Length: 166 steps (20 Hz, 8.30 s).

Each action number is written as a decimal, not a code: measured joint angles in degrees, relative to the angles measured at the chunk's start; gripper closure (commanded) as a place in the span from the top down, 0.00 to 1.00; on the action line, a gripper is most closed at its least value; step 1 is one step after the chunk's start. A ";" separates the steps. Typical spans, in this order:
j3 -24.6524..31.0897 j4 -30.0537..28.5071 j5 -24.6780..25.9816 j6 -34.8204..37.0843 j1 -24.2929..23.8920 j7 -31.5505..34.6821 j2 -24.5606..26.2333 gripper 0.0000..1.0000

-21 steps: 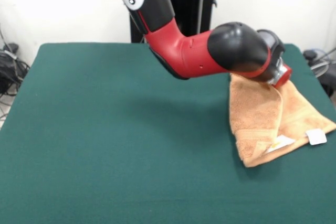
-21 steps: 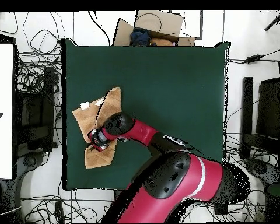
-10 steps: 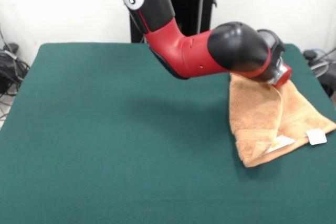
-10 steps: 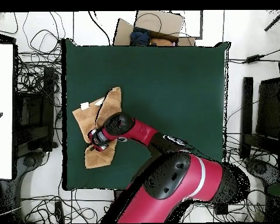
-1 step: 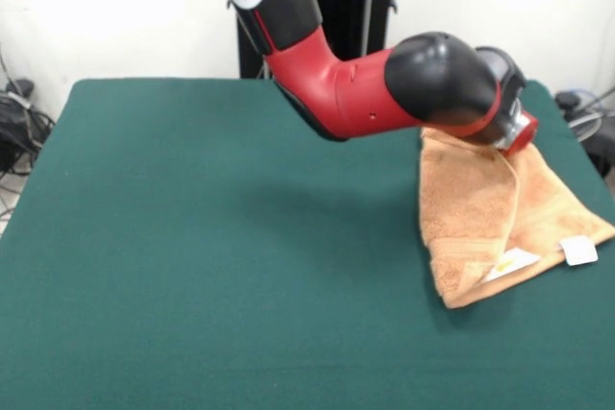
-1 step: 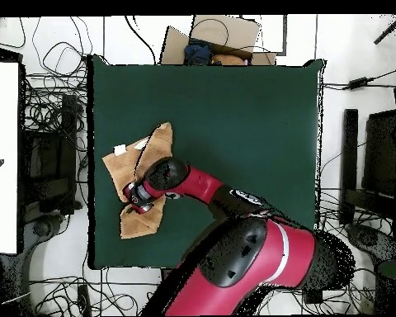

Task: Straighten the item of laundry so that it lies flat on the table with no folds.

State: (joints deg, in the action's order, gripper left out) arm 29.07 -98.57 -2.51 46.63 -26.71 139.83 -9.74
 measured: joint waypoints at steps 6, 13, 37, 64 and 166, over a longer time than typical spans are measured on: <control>0.01 -0.07 0.02 2.09 1.27 0.00 -2.47 0.00; 0.01 -0.30 0.03 2.56 1.72 0.00 -3.92 0.00; 0.01 -3.54 0.01 2.54 1.73 0.00 -3.75 1.00; 0.01 -4.99 0.61 2.51 2.34 0.00 -6.04 1.00; -1.90 -5.82 7.98 -9.35 6.83 0.00 -9.42 1.00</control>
State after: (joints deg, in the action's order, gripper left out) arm 27.17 -104.39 5.47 37.28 -19.88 139.83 -19.16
